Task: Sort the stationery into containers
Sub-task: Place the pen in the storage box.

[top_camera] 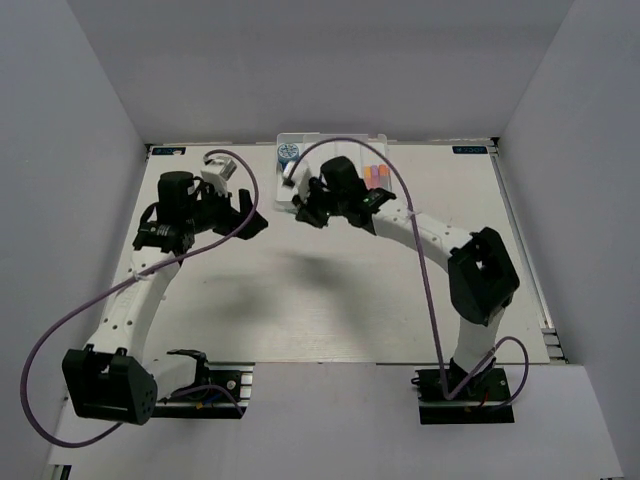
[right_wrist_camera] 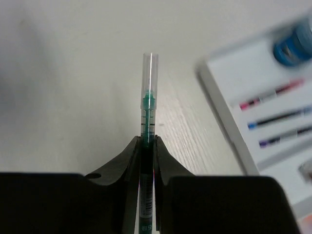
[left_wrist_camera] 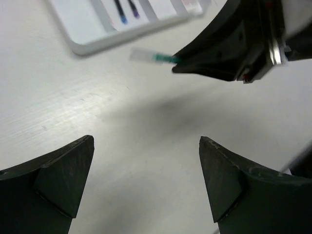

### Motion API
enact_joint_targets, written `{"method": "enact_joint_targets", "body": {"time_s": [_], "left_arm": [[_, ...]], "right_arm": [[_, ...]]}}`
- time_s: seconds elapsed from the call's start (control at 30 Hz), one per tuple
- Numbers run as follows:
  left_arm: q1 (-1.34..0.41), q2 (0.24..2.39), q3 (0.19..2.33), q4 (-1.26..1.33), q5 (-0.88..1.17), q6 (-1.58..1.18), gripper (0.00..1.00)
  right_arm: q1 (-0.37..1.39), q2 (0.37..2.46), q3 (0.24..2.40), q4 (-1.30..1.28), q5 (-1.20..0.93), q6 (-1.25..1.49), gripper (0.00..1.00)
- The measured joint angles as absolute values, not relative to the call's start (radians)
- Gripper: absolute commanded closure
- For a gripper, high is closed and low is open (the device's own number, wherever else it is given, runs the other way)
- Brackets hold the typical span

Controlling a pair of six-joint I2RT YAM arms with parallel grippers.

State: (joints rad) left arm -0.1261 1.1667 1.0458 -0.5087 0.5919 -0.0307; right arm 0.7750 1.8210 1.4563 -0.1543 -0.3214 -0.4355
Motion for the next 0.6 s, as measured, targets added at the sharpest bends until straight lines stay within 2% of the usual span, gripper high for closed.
{"method": "enact_joint_targets", "body": {"time_s": [0.1,0.27,0.6], "left_arm": [[-0.125,1.117,1.017,-0.405,0.465,-0.137,0.02],[-0.125,1.108,1.008,-0.29,0.403,-0.214,0.02],[-0.125,1.168,0.981,-0.268,0.422,-0.242,0.02]], "right_arm": [[0.662,1.898,1.511,-0.12,-0.245,-0.119,1.0],[0.549,2.058,1.673,-0.122,0.013,0.256,1.0],[0.574,2.297,1.953,-0.027,0.265,0.564,1.0]]}}
